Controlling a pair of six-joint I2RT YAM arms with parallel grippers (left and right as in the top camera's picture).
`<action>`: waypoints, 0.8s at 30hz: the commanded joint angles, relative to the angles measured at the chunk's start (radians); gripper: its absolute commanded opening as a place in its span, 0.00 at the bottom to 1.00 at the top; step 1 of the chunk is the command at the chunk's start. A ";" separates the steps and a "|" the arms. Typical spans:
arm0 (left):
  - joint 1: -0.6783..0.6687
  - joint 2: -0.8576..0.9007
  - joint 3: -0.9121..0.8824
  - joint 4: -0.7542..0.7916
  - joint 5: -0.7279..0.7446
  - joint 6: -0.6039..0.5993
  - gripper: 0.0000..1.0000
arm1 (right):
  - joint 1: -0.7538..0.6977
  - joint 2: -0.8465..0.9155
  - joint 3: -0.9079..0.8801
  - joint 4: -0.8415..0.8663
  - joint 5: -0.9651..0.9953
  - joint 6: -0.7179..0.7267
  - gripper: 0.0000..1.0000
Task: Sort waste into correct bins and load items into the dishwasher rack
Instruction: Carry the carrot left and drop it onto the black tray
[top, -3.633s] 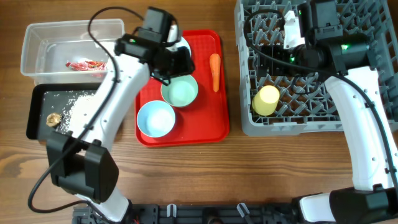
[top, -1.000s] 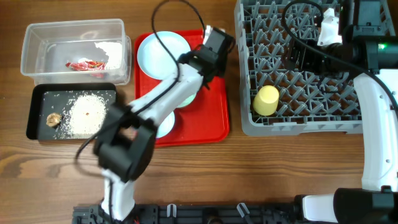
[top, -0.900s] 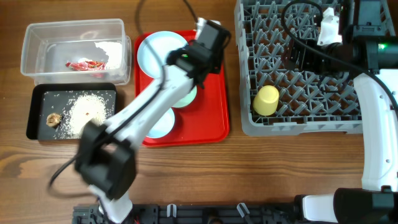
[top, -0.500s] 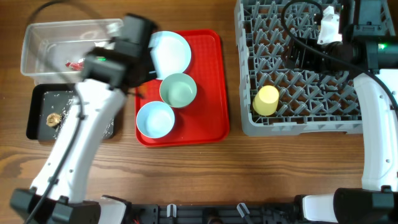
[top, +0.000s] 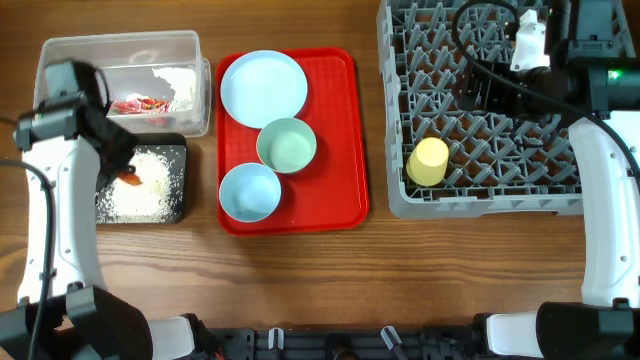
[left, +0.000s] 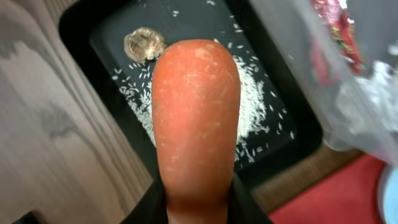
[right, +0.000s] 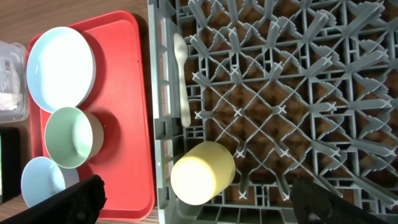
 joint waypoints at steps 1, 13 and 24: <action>0.048 -0.007 -0.133 0.107 0.064 -0.032 0.10 | -0.002 -0.024 0.005 0.003 -0.005 -0.023 0.98; 0.074 0.008 -0.472 0.666 0.029 -0.102 0.16 | -0.002 -0.024 0.005 -0.022 0.003 -0.034 0.98; 0.074 0.148 -0.494 0.760 0.019 -0.102 0.24 | -0.002 -0.024 0.005 -0.030 0.021 -0.045 0.98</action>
